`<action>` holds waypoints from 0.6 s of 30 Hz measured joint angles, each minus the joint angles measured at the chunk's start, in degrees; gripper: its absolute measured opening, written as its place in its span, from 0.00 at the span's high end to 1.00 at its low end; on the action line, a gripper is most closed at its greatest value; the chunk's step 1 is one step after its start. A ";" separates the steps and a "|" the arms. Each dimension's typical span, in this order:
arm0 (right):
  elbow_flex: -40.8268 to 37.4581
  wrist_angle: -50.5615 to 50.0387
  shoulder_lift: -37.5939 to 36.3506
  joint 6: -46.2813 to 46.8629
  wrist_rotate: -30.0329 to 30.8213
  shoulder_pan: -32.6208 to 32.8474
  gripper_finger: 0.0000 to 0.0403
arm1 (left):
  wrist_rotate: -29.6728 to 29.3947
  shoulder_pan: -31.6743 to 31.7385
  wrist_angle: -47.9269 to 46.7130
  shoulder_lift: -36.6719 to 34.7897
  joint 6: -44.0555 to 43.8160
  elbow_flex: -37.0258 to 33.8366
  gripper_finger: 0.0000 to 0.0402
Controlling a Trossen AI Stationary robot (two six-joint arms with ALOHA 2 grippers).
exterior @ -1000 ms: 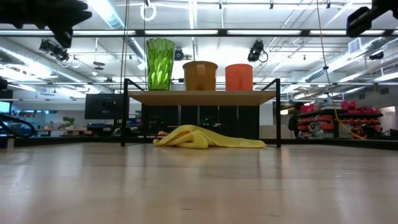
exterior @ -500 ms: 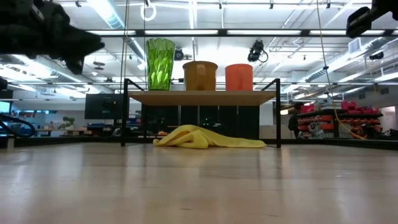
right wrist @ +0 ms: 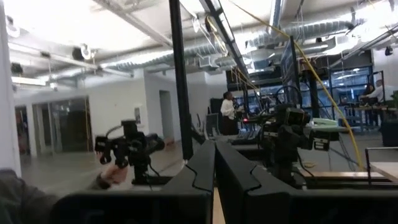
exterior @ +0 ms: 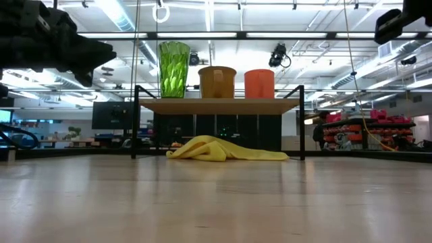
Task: Stack small to large cups/mugs on shelf
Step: Return to Home Position
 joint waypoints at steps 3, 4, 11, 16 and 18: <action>0.02 -0.18 1.89 -2.14 0.00 0.00 0.96 | -0.02 0.00 -0.84 -0.02 1.52 0.00 0.75; 0.02 -0.46 2.55 -2.67 0.00 0.00 0.96 | -0.02 0.00 -1.71 -0.01 1.92 0.00 0.75; 0.02 -4.54 6.99 -4.21 0.00 0.00 0.96 | -0.35 0.00 -4.20 0.07 -0.08 0.00 0.77; 0.04 -5.59 9.57 -4.22 0.00 0.00 0.96 | -0.06 0.00 -3.47 0.00 -0.05 -0.07 0.76; 0.04 -5.68 10.35 -4.15 0.11 0.00 0.96 | -0.04 0.00 -3.46 0.00 -0.06 -0.07 0.75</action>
